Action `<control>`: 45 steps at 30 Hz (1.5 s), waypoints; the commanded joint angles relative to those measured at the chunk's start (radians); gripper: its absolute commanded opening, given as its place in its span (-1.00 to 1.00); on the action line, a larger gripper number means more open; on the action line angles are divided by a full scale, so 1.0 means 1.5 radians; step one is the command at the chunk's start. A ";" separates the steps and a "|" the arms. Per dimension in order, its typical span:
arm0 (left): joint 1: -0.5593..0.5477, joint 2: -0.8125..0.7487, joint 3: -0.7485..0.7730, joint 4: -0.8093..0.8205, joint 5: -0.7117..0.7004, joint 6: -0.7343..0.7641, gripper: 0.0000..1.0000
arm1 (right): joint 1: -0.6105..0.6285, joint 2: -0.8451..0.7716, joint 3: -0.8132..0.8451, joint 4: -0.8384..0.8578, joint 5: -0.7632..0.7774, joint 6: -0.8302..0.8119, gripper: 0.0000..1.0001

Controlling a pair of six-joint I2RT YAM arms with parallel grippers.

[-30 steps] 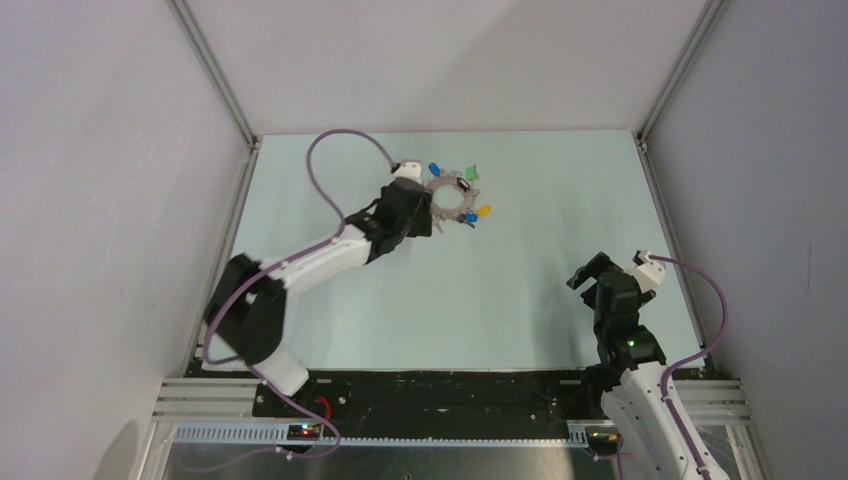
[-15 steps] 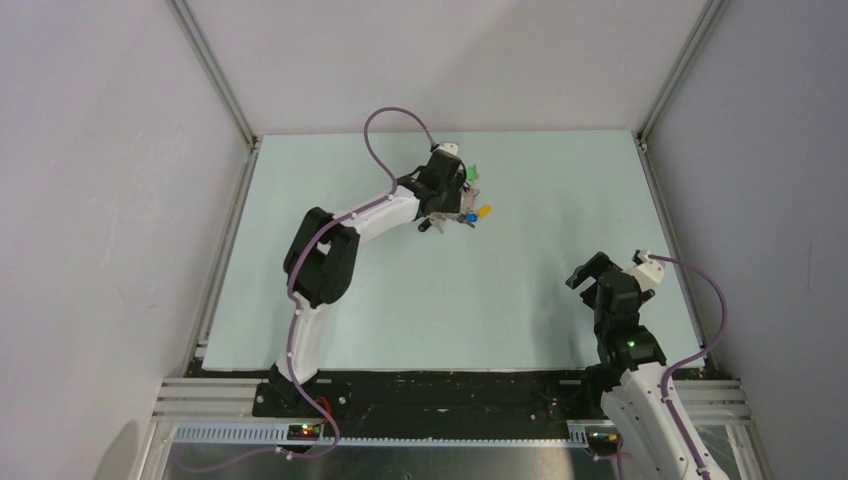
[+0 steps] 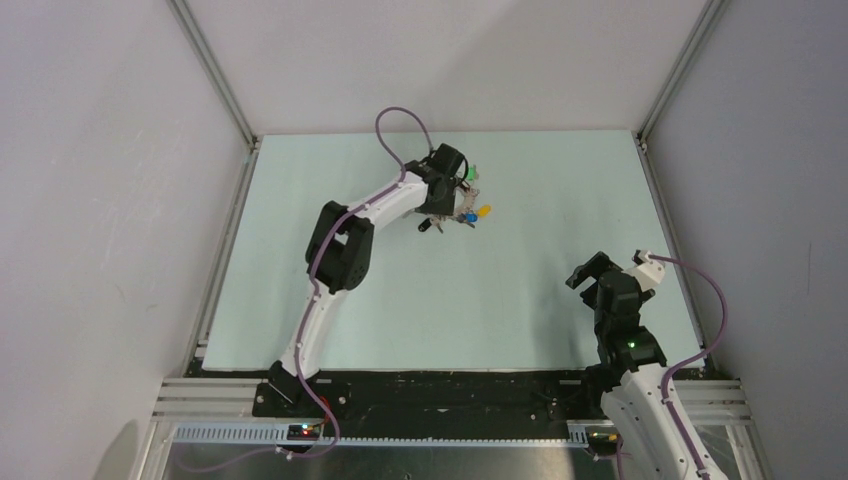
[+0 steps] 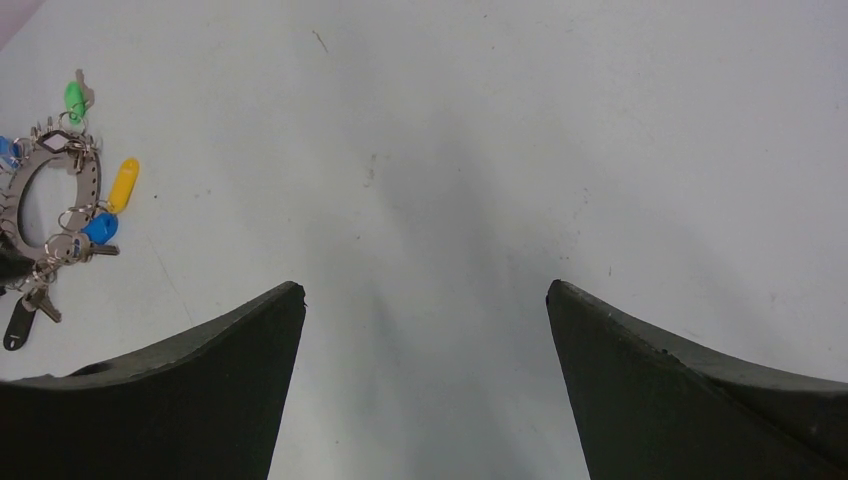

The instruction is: Remove the keys from the keyring

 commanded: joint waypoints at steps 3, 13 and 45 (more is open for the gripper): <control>0.018 0.060 0.138 -0.148 0.071 -0.008 -0.30 | -0.002 -0.011 0.006 0.016 0.000 -0.006 0.93; 0.016 0.032 0.092 -0.142 0.097 0.018 -1.00 | 0.000 -0.022 0.001 0.027 -0.030 -0.021 0.91; -0.112 -0.575 -0.453 0.063 0.138 0.014 -1.00 | 0.466 0.193 0.114 0.299 -0.267 -0.405 0.98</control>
